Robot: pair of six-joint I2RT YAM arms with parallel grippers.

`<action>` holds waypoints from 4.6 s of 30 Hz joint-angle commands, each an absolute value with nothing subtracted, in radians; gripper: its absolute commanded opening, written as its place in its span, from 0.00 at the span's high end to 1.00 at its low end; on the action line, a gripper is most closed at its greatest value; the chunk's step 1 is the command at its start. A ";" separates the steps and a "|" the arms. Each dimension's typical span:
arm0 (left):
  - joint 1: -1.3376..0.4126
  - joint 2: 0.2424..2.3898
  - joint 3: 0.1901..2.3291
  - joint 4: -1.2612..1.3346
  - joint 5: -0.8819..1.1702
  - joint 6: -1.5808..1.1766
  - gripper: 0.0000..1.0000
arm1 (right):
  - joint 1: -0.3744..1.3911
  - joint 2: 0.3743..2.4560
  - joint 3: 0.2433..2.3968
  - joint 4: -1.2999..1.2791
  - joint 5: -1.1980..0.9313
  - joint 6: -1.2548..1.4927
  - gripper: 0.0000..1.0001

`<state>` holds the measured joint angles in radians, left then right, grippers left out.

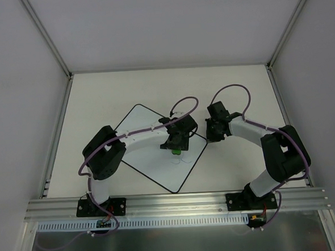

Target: Erase the whiteboard

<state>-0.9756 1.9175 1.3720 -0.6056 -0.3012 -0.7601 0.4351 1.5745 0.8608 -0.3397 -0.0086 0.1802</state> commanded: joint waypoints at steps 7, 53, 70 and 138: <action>-0.977 1.812 1.206 -0.353 -0.376 -0.736 0.35 | 0.426 1.572 0.830 -0.359 -0.029 0.175 1.00; -0.899 2.048 1.402 -0.209 -0.221 -0.548 1.00 | 0.428 1.563 0.825 -0.357 -0.037 0.170 1.00; -0.988 2.002 1.291 -0.487 -0.296 -0.729 1.00 | 0.425 1.555 0.827 -0.360 -0.038 0.172 1.00; -1.103 2.028 1.345 -0.597 -0.152 -0.821 1.00 | 0.405 1.545 0.819 -0.359 -0.051 0.173 1.00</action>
<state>-1.1076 1.9797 1.3781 -0.4881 -0.2222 -0.7490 0.4110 1.5558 0.8352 -0.3172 -0.0494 0.1761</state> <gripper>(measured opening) 0.332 0.006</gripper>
